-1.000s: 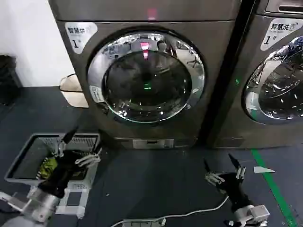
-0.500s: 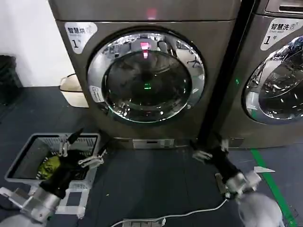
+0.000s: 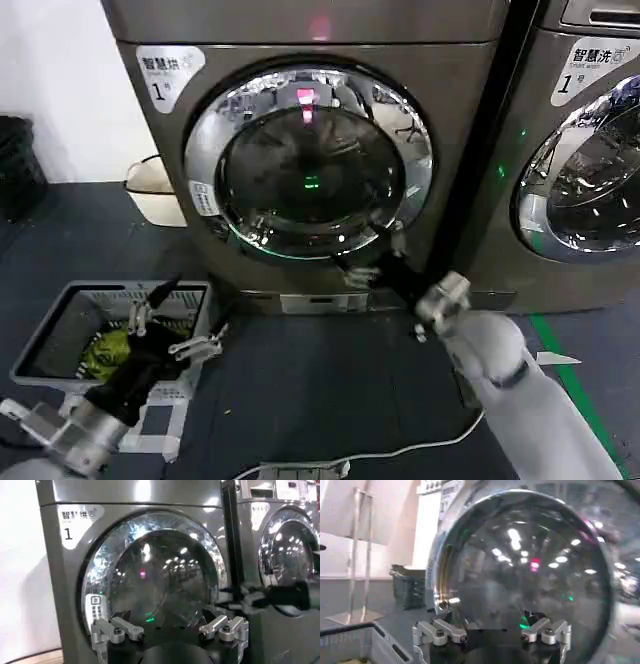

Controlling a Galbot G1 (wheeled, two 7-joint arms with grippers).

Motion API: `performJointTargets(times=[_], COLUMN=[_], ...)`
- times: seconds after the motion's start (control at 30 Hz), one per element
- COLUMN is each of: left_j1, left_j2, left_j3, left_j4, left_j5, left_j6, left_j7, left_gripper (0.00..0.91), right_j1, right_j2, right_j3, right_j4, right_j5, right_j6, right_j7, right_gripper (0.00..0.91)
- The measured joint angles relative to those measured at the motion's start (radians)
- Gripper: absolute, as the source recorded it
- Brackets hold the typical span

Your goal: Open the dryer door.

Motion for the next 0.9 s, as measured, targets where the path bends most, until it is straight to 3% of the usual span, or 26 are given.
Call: performJointTargets(times=[0.4, 0.9], left_j1=[-0.005, 0.004], left_j2=[-0.004, -0.009], left_j3=[0.004, -0.007], left_j4=[0.003, 0.001], left_j5=[-0.029, -0.018], left_j6=[0.022, 0.013], left_j7=[-0.049, 0.003], left_gripper=[0.907, 0.907], right_j1=[0.214, 0.31], right_j2=[0.149, 0.322], right_j3=[-0.169, -0.25], right_j4=[-0.208, -0.406], right_j5=[-0.009, -0.051], right_j6=[0.021, 0.046], right_j7=[-0.047, -0.045], right_gripper=[0.907, 0.907])
